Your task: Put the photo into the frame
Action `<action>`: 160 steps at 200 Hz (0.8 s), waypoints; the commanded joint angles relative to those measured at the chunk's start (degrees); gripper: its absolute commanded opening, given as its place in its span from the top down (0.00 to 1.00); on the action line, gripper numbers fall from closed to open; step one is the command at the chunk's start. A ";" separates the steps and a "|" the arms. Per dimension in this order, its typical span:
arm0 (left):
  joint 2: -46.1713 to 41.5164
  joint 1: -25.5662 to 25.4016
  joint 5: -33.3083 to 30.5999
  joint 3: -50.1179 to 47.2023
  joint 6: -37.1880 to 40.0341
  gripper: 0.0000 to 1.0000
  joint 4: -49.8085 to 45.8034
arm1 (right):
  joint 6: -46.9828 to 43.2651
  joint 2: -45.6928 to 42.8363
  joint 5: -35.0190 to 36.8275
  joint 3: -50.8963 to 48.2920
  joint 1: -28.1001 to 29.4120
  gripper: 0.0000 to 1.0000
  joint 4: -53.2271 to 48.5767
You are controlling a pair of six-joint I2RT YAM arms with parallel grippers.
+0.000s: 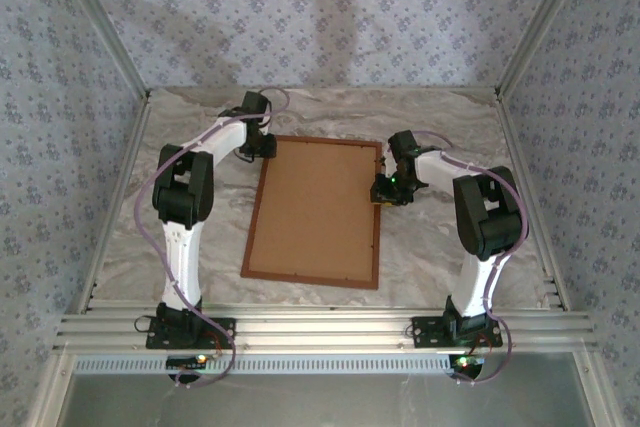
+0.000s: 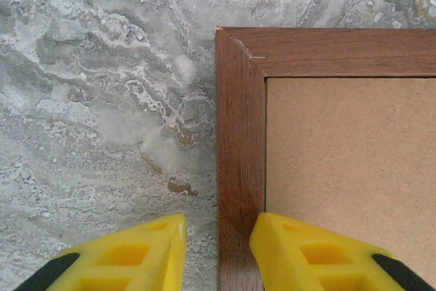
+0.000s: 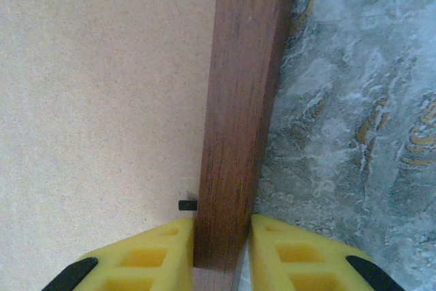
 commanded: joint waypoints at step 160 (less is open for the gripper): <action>4.54 -4.54 4.74 0.95 1.67 0.56 -11.44 | -1.57 2.16 2.02 1.19 0.51 0.75 -0.55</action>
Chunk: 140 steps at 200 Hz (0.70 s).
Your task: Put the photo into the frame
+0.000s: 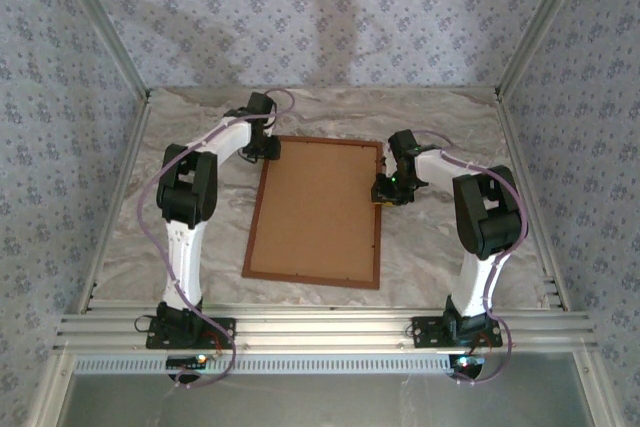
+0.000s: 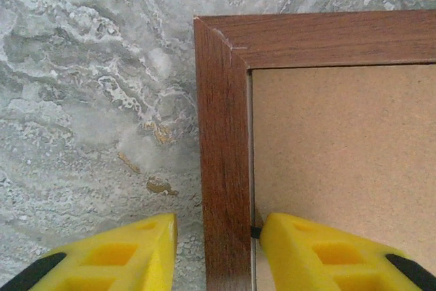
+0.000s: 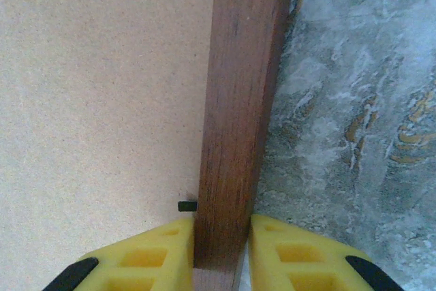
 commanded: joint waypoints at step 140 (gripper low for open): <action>-20.29 1.26 3.33 -22.92 -4.30 0.60 1.51 | -2.01 1.65 1.45 0.37 0.08 0.75 0.51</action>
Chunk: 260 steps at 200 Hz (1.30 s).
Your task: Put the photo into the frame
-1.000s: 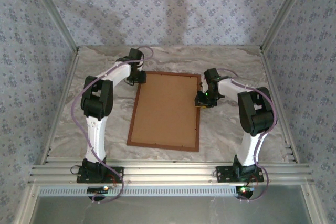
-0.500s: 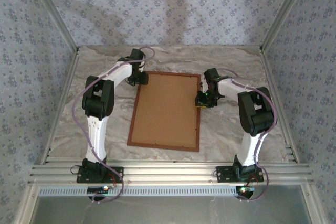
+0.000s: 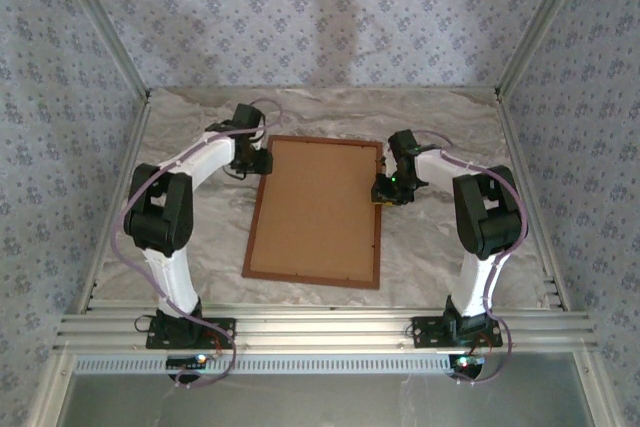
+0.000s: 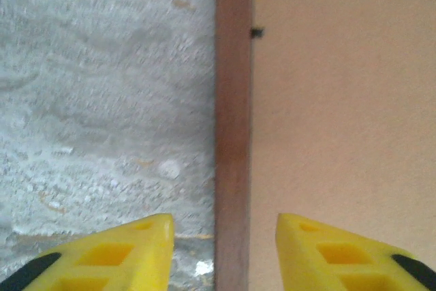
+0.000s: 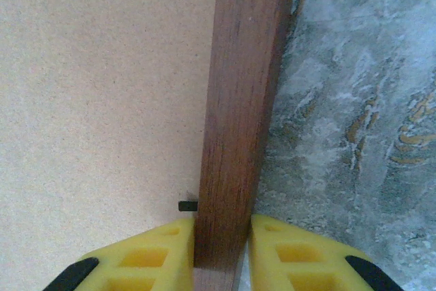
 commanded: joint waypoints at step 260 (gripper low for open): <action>-2.39 -1.49 8.87 -15.27 -2.68 0.69 3.16 | -1.60 2.09 1.34 0.47 0.38 0.75 0.83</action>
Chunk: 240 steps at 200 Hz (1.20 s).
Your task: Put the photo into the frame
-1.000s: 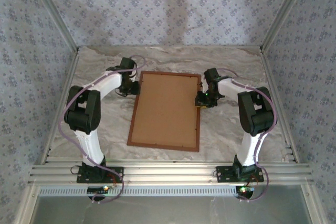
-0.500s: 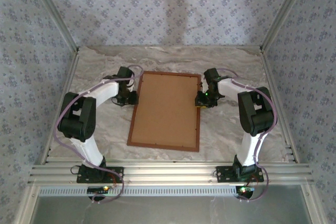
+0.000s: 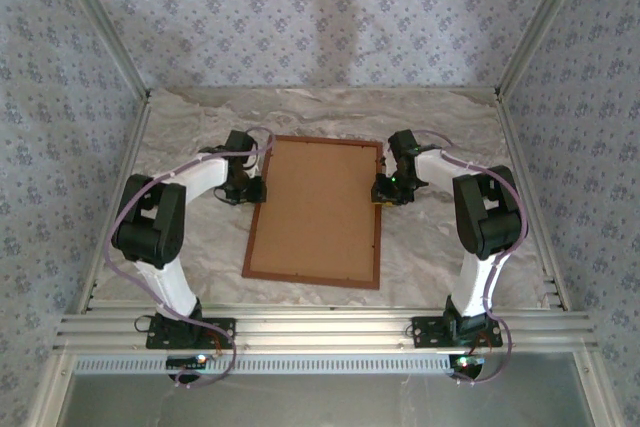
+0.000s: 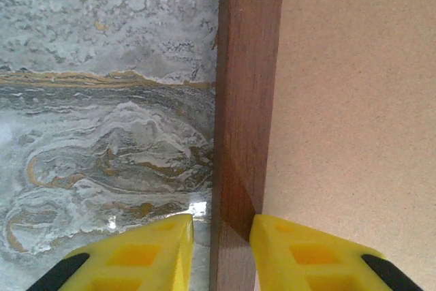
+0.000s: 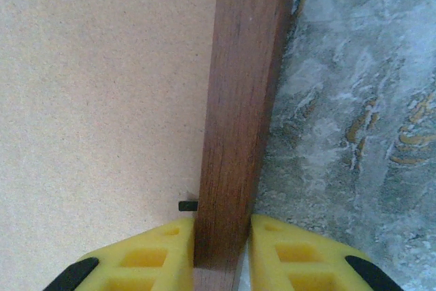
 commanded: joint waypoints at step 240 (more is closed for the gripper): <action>6.88 -7.26 -0.16 2.20 0.46 0.54 -0.76 | -1.56 3.19 1.10 0.77 1.64 0.75 0.36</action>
